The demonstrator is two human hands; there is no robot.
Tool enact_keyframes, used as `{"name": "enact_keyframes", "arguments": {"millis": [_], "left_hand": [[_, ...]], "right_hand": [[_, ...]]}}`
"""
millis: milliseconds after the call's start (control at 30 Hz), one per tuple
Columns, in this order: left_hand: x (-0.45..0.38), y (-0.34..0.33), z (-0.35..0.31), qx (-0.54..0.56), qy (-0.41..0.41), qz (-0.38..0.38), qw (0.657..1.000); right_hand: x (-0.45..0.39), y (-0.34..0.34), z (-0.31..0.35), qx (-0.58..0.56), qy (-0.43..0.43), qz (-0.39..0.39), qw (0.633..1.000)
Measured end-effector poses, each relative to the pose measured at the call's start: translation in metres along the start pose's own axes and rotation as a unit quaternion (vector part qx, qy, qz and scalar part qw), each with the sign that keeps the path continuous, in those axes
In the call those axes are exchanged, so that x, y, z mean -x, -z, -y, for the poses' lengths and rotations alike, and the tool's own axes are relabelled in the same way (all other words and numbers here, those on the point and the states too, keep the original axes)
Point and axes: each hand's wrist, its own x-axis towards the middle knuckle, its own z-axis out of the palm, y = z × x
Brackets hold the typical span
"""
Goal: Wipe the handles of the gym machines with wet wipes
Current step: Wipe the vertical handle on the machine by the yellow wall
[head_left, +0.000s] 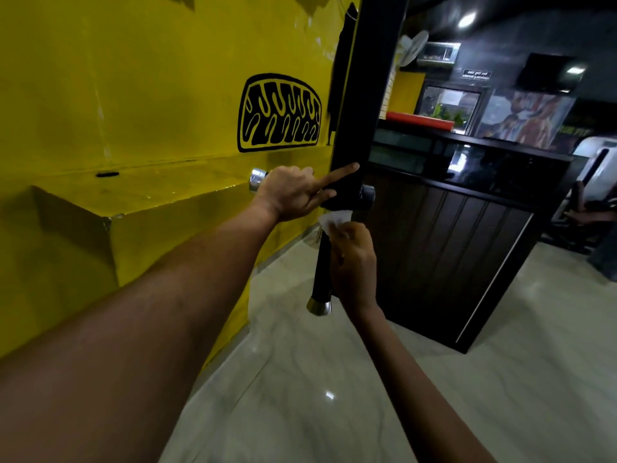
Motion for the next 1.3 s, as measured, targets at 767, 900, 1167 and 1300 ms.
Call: {"name": "enact_keyframes", "arguments": {"millis": [767,900,1167,1300], "left_hand": [[0.0,0.0,0.0,-0.003,-0.007,-0.027,1.0],[-0.001,0.0,0.0,-0.003,-0.003,-0.019,1.0],[-0.001,-0.001,0.0,-0.01,-0.008,-0.016,1.0],[0.0,-0.001,0.001,-0.006,-0.006,-0.018,1.0]], "right_hand": [[0.038,0.015,0.001,-0.036,-0.033,0.005,0.999],[0.002,0.014,0.007,0.035,0.015,-0.015,0.999],[0.039,-0.007,0.006,0.177,0.069,0.105,0.976],[0.047,0.004,0.02,0.118,0.059,0.149,0.98]]}}
